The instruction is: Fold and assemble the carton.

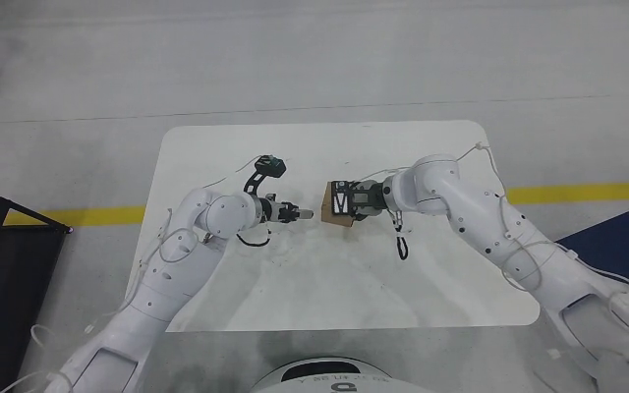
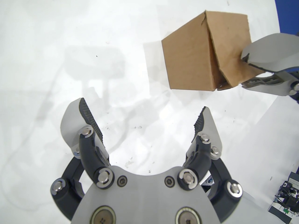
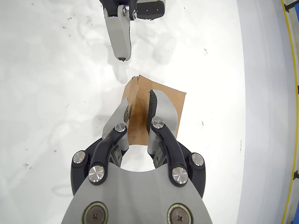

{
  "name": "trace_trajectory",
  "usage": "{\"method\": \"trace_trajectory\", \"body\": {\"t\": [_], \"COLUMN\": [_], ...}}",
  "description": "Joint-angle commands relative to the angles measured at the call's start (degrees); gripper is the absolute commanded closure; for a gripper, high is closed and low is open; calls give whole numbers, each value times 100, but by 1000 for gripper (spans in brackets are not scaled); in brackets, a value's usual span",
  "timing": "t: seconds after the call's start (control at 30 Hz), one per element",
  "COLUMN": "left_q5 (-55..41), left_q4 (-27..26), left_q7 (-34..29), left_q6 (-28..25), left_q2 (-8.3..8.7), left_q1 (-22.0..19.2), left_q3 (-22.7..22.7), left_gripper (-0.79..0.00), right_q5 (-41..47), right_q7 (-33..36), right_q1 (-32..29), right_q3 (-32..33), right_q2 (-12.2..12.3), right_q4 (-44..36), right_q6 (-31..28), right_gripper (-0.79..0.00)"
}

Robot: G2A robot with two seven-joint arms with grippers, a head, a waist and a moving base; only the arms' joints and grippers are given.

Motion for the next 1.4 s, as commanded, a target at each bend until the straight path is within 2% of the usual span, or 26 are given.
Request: {"method": "trace_trajectory", "body": {"t": [0.0, 0.1, 0.77, 1.07, 1.17, 1.23, 1.3, 1.37], "left_q5": [-5, -12, -63, -55, -55, -56, -40, -36], "left_q4": [9, 27, 113, 100, 96, 92, 87, 83], "left_q7": [-7, -2, -4, -9, -8, -7, -4, 15], "left_q6": [4, 2, 34, 56, 61, 66, 75, 71], "left_q2": [-1, -3, -15, -12, -12, -11, -10, -10], "left_q1": [-12, -28, -144, -152, -152, -151, -151, -146], "left_q3": [10, 20, 83, 98, 102, 105, 110, 114], "left_gripper": [-785, -785, -785, -785, -785, -785, -785, -785], "right_q5": [-18, -6, -194, -347, -372, -355, -267, -163], "right_q7": [11, -52, -70, -45, -44, -33, -9, 5], "right_q1": [-1, -11, -71, -107, -119, -133, -145, -148], "right_q3": [-1, 28, 227, 243, 259, 264, 262, 271], "right_q2": [-18, -42, -139, -188, -202, -210, -220, -231], "right_q4": [20, 54, 119, 119, 123, 134, 166, 203], "right_q6": [5, 9, -21, -88, -111, -159, -272, -354], "right_gripper": [-175, -145, -132, -99, -148, -215, -320, -360]}}
